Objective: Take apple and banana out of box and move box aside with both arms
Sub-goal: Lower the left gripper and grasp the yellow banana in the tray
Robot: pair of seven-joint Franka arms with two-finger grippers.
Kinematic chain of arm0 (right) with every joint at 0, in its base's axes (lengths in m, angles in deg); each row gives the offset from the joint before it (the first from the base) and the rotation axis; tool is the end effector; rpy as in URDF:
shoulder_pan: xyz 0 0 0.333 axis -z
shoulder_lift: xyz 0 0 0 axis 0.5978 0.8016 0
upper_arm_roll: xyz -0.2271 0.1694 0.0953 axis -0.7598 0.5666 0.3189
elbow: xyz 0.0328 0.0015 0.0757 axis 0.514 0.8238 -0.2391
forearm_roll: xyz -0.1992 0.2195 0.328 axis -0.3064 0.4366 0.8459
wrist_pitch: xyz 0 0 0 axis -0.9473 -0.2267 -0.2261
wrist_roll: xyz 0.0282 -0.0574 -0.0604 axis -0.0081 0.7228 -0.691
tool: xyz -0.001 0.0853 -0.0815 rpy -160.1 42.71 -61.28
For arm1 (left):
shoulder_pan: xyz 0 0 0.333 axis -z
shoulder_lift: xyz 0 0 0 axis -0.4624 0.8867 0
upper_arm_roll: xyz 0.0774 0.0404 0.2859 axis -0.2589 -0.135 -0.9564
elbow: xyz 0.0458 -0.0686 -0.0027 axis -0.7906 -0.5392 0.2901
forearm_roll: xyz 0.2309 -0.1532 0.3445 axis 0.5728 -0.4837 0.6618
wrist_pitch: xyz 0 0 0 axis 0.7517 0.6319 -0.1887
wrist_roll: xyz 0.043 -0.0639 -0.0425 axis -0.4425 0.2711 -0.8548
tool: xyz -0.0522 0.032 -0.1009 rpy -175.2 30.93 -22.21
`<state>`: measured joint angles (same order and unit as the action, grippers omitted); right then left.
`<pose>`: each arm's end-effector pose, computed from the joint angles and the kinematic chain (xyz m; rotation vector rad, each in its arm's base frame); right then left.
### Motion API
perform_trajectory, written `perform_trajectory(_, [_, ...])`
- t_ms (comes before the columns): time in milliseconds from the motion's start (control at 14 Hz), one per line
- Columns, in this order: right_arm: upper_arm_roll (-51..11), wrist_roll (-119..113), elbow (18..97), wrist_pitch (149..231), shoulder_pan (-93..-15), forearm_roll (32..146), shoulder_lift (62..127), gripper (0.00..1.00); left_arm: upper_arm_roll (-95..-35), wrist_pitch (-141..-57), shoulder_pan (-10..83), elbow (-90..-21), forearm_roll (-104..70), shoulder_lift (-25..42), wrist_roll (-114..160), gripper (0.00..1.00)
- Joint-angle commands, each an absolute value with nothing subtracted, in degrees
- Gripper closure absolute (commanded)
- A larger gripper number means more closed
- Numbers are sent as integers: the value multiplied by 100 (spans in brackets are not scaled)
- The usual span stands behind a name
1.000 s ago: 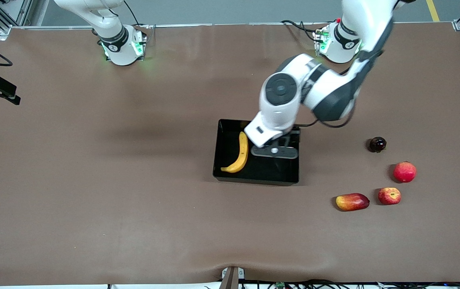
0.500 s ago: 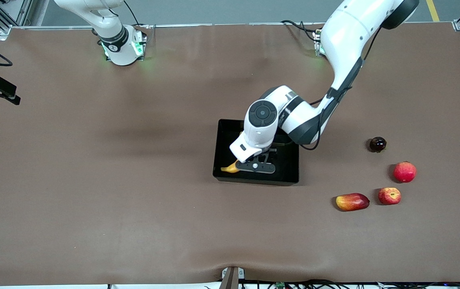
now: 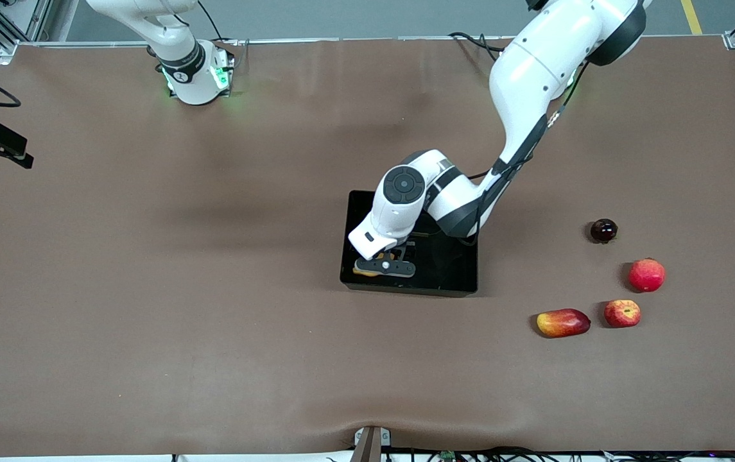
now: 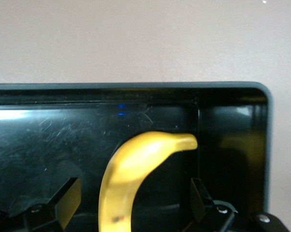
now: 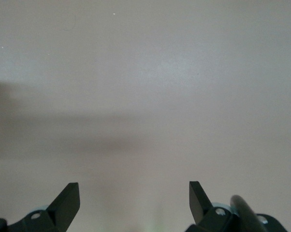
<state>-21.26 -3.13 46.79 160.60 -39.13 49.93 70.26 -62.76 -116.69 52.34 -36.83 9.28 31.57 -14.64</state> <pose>0.5899 -0.0481 0.6187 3.1143 0.0217 -0.0313 0.5767 -0.5122 0.1763 3.0084 -0.1435 0.1292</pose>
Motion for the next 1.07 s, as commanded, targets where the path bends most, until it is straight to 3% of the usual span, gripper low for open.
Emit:
perform_trajectory(0, [-2102, -370, 4604, 16060, -3847, 5092, 7070, 0, -6779, -11932, 5679, -3517, 1062, 3356, -1633, 0])
perform_trajectory(1000, [-2102, -370, 4604, 16060, -3856, 5109, 7149, 0, -6913, -11950, 5901, -3535, 1071, 3531, -1950, 0])
